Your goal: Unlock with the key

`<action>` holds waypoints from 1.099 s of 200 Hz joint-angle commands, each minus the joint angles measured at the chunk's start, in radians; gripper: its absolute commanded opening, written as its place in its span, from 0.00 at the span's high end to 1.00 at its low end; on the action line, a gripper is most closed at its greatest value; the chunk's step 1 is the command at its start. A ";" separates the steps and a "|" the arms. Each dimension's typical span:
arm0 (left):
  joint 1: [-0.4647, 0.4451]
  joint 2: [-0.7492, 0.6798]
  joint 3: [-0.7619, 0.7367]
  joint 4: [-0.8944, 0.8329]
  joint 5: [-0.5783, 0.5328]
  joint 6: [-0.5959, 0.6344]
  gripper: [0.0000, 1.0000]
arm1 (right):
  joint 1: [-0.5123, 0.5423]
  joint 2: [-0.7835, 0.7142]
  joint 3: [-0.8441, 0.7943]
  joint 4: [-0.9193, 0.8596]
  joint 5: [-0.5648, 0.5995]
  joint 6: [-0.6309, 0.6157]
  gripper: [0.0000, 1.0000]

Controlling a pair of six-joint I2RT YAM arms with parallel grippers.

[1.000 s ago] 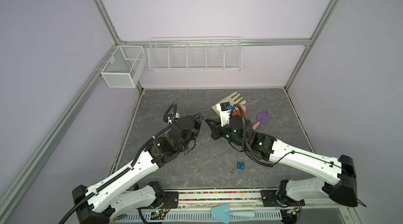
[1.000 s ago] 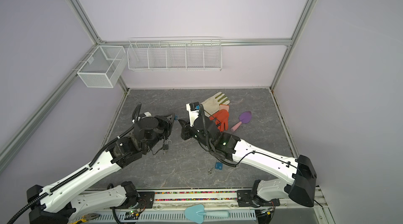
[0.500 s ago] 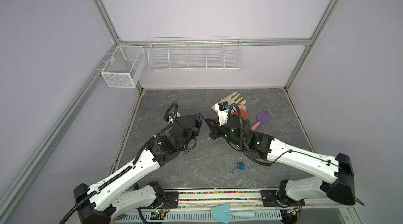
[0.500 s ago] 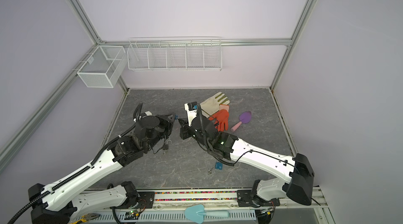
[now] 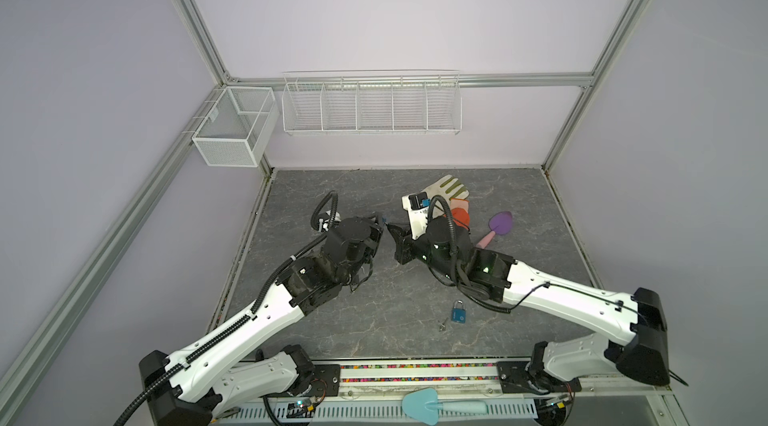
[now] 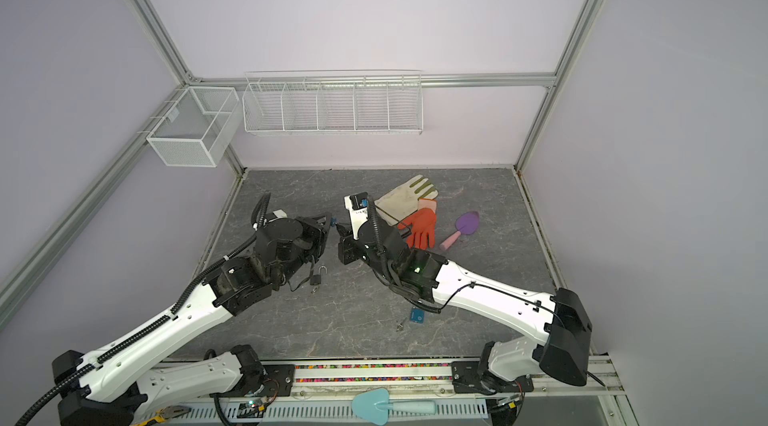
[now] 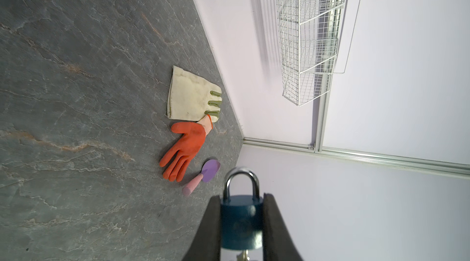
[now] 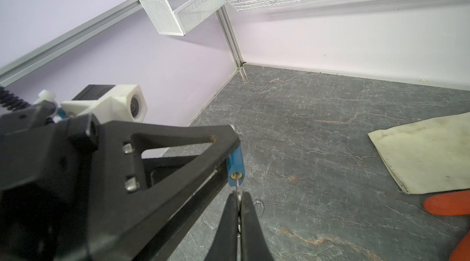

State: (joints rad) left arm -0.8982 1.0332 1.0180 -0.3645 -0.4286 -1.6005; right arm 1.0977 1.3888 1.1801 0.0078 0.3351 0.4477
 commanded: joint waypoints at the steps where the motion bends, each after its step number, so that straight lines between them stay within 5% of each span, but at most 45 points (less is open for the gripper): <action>1: -0.021 -0.013 0.027 0.070 0.129 -0.022 1.00 | 0.017 0.035 0.001 0.080 -0.112 -0.024 0.94; 144: -0.019 -0.024 0.035 0.082 0.344 0.052 1.00 | -0.005 0.012 -0.037 0.208 -0.267 -0.074 0.93; 176: -0.016 -0.041 0.015 0.106 0.381 0.061 1.00 | 0.020 0.002 -0.052 0.153 -0.157 -0.166 0.93; 192: -0.016 -0.053 0.001 0.129 0.366 0.068 1.00 | 0.008 0.005 -0.035 0.144 -0.182 -0.103 0.94; 220: -0.016 -0.058 0.019 0.107 0.319 0.182 1.00 | -0.044 -0.027 -0.061 0.228 -0.241 0.197 0.94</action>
State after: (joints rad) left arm -0.8665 0.9855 1.0210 -0.3553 -0.3073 -1.5101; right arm 1.0702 1.3624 1.1465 0.1001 0.2375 0.4282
